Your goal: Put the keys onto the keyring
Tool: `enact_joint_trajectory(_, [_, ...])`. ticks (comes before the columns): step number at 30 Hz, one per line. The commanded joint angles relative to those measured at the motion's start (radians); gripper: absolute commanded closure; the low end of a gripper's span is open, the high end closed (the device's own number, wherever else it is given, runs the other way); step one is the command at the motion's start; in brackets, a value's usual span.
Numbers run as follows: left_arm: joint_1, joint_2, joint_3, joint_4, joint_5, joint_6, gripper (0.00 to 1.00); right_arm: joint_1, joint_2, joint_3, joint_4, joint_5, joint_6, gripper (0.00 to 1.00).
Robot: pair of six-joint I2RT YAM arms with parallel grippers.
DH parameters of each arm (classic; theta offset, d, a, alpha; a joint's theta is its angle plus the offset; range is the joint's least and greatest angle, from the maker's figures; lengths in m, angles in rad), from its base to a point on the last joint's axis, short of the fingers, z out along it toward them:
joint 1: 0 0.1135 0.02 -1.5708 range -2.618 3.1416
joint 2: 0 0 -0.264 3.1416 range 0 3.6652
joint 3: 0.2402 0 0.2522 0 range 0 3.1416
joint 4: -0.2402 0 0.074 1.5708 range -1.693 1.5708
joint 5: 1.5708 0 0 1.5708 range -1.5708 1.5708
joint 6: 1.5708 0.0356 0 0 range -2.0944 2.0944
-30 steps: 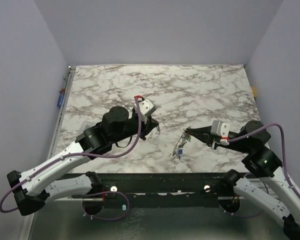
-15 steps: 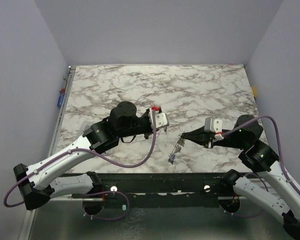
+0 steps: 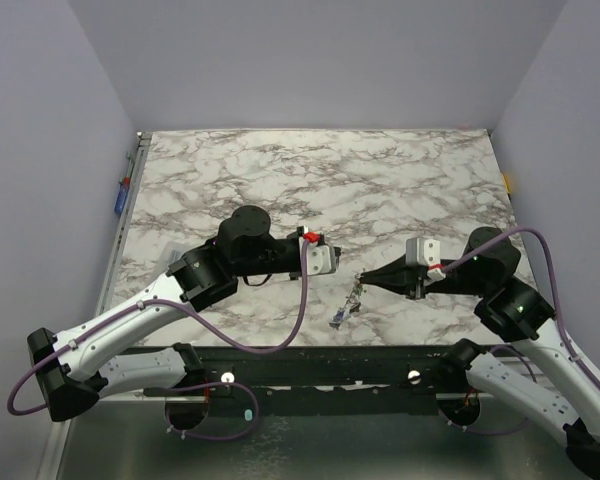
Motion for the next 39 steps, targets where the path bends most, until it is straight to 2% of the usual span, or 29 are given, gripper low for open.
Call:
enact_joint_trajectory(1, [-0.004, -0.016, -0.007, 0.035, 0.07, 0.031, 1.0, 0.001, 0.008, 0.005, 0.026, -0.072, -0.011, 0.99])
enact_joint_trajectory(26, [-0.005, -0.03, -0.045, 0.035, 0.23, 0.071, 1.0, 0.001, 0.095, 0.01, -0.012, -0.075, -0.047, 0.99])
enact_joint_trajectory(39, [-0.007, -0.027, -0.06, 0.034, 0.247, 0.075, 1.0, 0.0, 0.115, 0.006, -0.001, -0.082, -0.038, 0.99])
